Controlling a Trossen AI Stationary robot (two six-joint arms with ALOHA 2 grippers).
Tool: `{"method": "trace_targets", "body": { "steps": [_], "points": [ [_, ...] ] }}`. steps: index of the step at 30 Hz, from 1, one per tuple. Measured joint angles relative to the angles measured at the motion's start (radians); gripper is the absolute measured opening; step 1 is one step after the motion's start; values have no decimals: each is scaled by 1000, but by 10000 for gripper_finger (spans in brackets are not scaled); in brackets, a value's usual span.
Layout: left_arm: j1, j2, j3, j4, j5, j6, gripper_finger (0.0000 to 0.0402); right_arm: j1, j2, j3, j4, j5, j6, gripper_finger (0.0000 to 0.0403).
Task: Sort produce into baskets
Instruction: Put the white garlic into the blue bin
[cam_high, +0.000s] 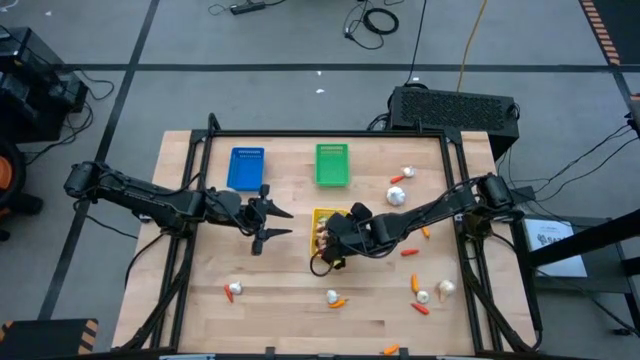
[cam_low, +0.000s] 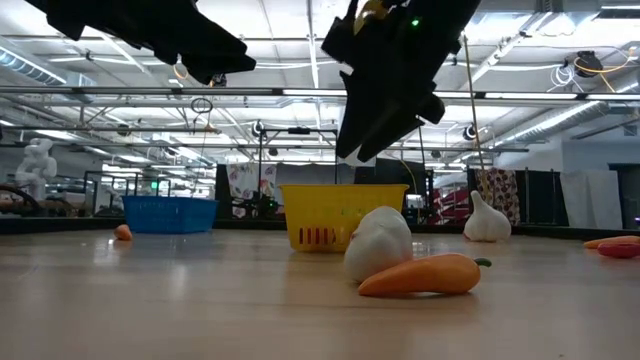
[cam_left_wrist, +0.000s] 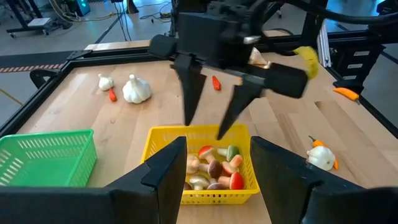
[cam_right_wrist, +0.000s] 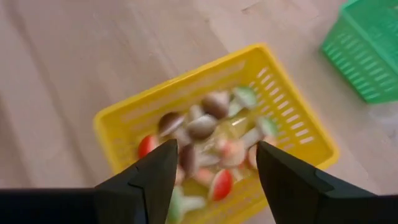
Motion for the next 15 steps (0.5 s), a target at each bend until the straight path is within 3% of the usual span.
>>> {"method": "trace_targets", "body": {
  "steps": [5,9,15],
  "points": [
    [0,0,0,3,2,-27,185,92,0,0,0,-2,66,205],
    [-16,27,0,31,62,-53,185,201,0,0,1,12,155,205],
    [-105,176,-1,193,88,-54,185,378,0,0,-4,175,291,205]
  ]
}}
